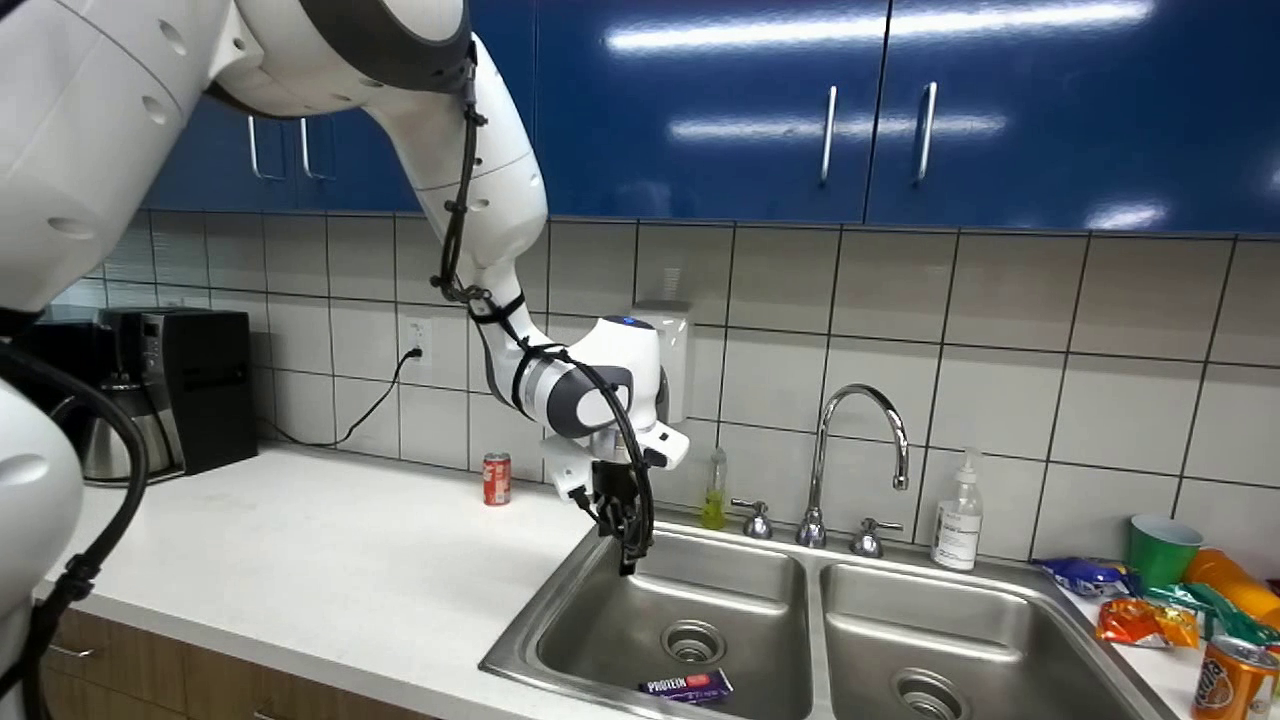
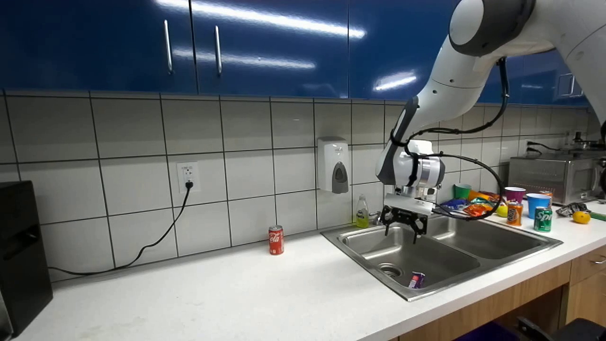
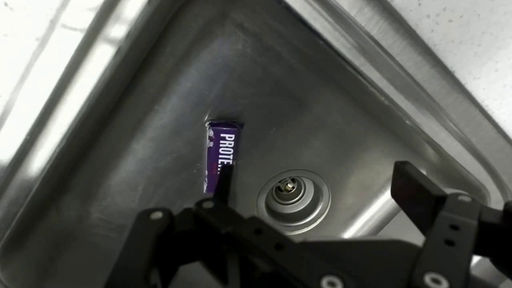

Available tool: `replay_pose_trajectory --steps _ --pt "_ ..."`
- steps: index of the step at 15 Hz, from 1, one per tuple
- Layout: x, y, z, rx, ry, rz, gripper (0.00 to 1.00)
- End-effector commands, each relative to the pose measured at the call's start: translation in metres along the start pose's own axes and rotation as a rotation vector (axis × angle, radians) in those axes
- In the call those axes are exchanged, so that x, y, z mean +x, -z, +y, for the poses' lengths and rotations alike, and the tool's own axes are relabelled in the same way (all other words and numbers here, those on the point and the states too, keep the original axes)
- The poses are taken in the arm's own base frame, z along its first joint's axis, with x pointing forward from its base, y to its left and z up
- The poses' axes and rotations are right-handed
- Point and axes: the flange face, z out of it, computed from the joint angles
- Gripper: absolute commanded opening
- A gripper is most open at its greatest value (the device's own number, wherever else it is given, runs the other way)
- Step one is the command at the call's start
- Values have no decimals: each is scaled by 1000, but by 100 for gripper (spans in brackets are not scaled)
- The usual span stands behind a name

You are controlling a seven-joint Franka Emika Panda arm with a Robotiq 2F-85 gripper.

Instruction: Pick up the object from the sink and put it on the counter

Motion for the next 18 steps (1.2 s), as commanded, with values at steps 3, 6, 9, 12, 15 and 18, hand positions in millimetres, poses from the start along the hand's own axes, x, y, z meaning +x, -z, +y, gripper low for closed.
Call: replay_pose_trajectory --steps 3,6,9,12,15,18 --pt "21 -39 10 -34 -49 -31 100" --pt "28 -60 15 -52 -71 -48 100" --pt "35 -73 22 -60 -101 -48 100" --pt "44 -84 32 -68 -131 -50 100" --pt "51 -94 42 -79 -157 -55 100" --pt "53 -104 50 -90 -177 -67 100"
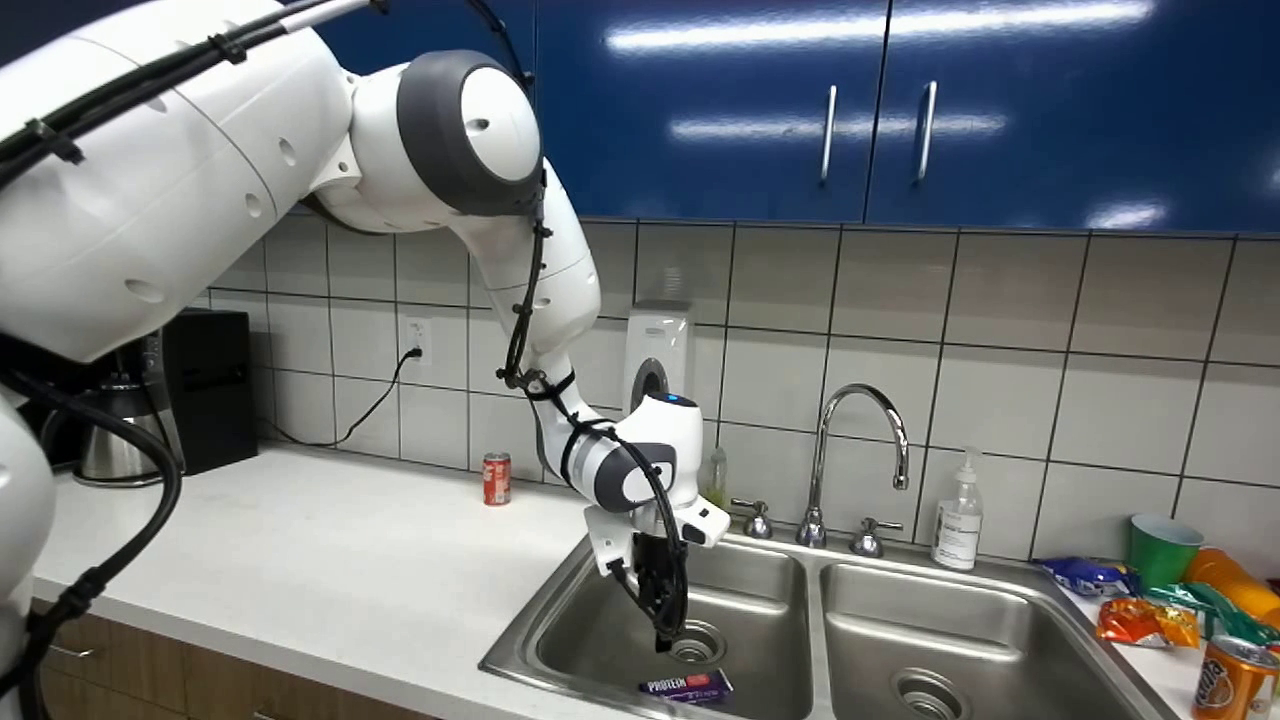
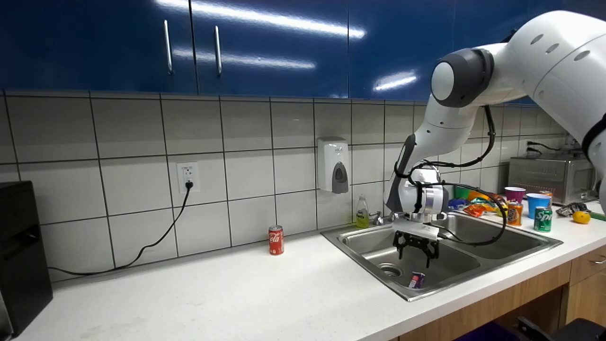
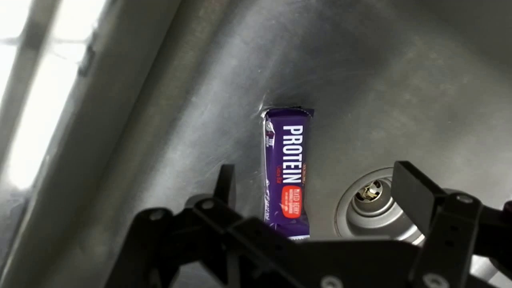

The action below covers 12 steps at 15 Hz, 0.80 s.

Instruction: Pick up the object from the sink and put it on the counter

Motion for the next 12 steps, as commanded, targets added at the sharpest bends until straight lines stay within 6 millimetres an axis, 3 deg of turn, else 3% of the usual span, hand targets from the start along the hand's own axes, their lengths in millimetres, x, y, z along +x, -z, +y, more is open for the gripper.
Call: replay_pose_trajectory --steps 1,12 --pt "10 -10 2 -7 -45 -33 100" --pt "15 -42 12 -36 -83 -65 100"
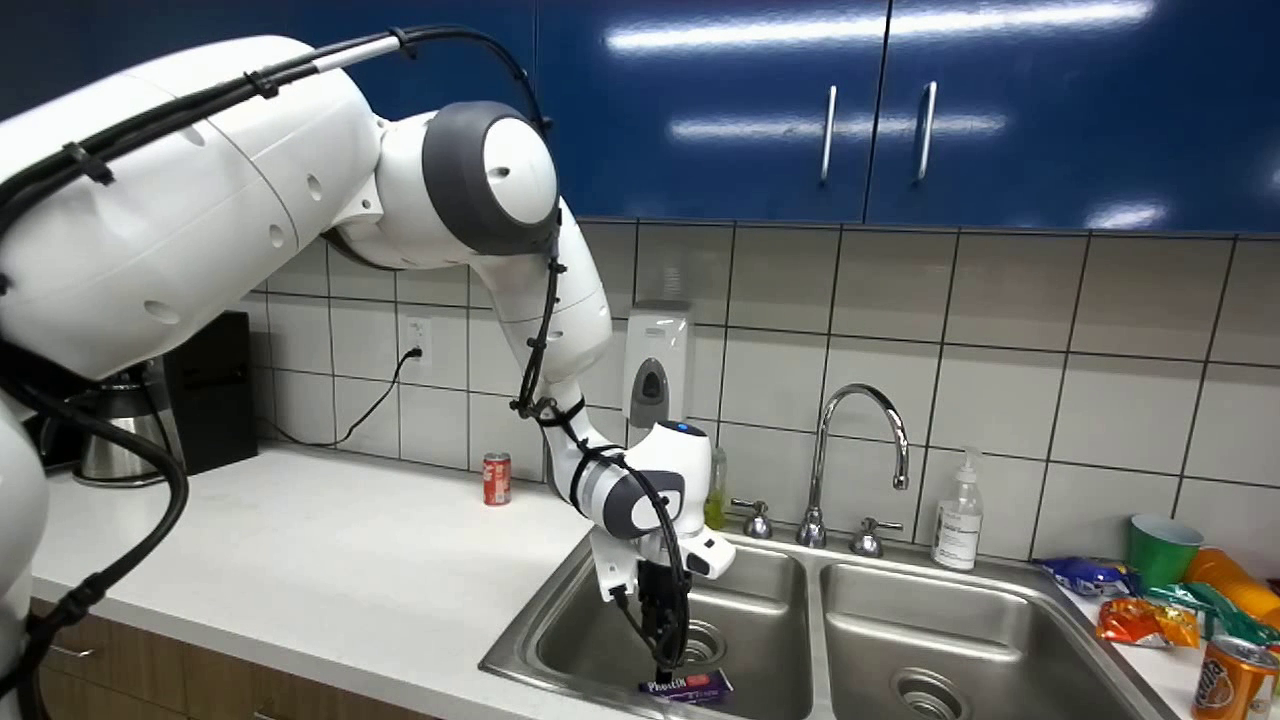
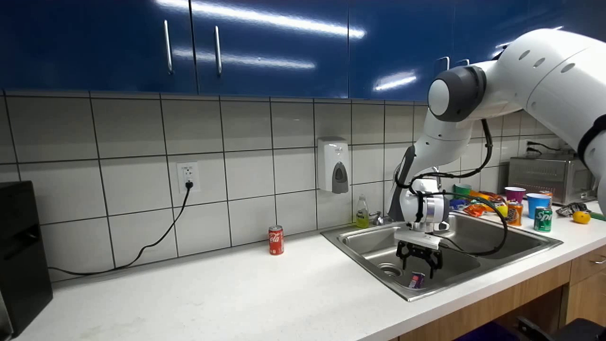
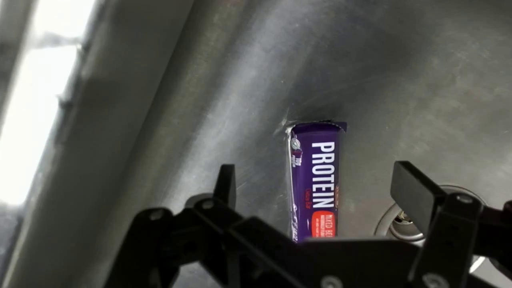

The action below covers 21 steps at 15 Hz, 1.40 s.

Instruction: Pick up the object from the sink and put it on the counter

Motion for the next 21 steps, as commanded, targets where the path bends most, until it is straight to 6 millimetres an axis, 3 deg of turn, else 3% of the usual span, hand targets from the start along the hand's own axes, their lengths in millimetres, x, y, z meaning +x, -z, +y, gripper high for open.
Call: replay_pose_trajectory --steps 1,21 --pt "11 -7 1 -1 -38 -22 100" --pt "35 -47 -11 -30 -38 -23 100"
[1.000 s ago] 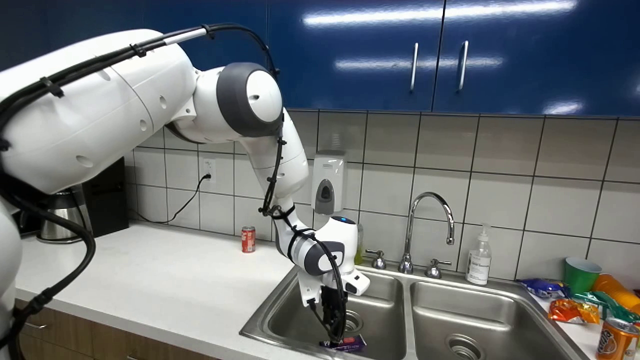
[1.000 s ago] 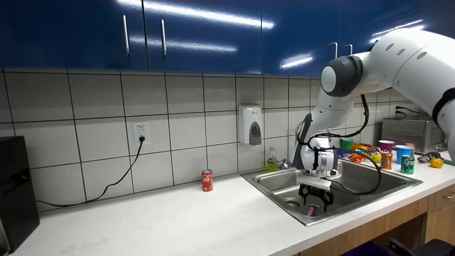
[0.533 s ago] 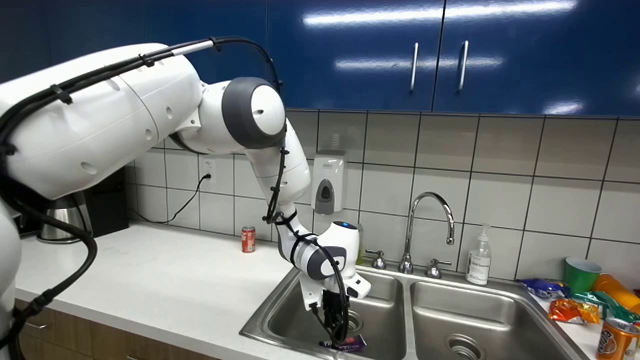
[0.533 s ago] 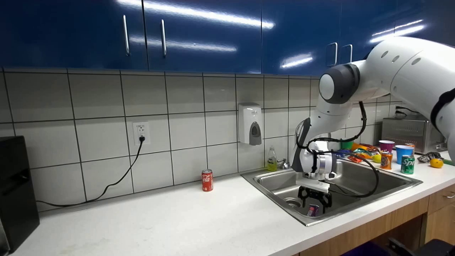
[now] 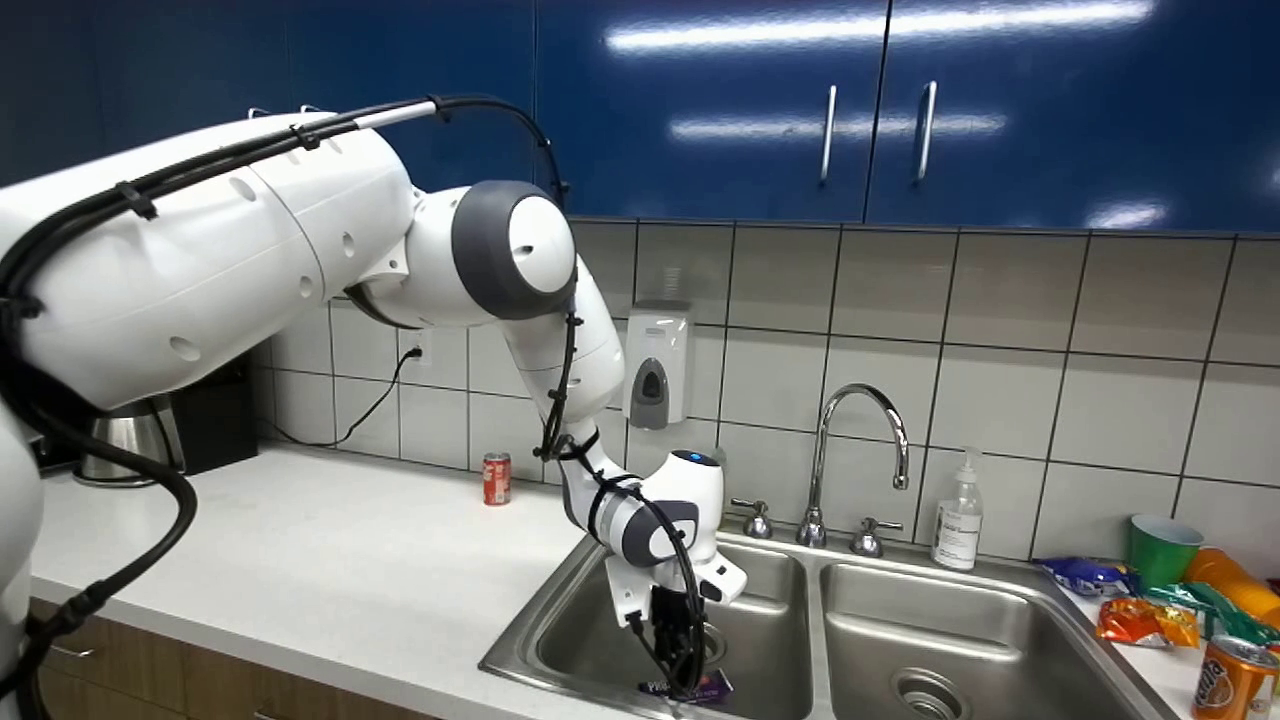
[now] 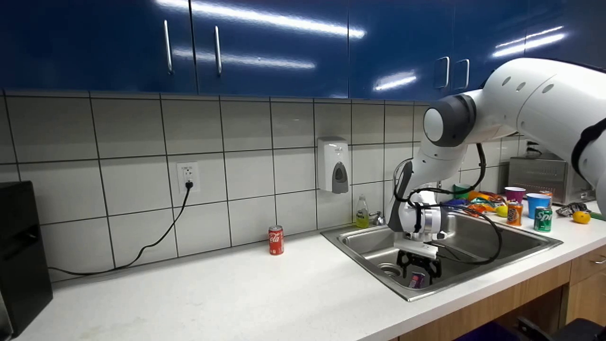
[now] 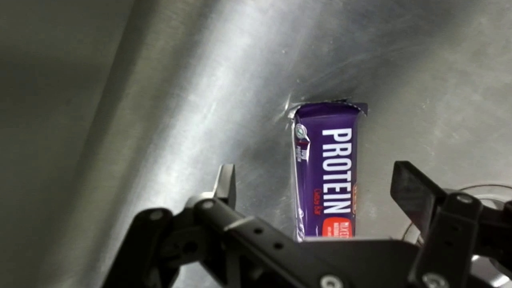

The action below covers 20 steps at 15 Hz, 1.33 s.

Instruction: Pick up the object from the sink and put it on the counter

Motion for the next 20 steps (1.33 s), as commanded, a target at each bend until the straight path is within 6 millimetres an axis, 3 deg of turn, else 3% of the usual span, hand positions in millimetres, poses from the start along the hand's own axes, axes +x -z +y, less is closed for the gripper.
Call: replay_pose_trajectory --steps 1,20 --pt "10 -4 -6 -7 -24 -17 100" --pt "34 -20 -24 -18 -56 -14 100"
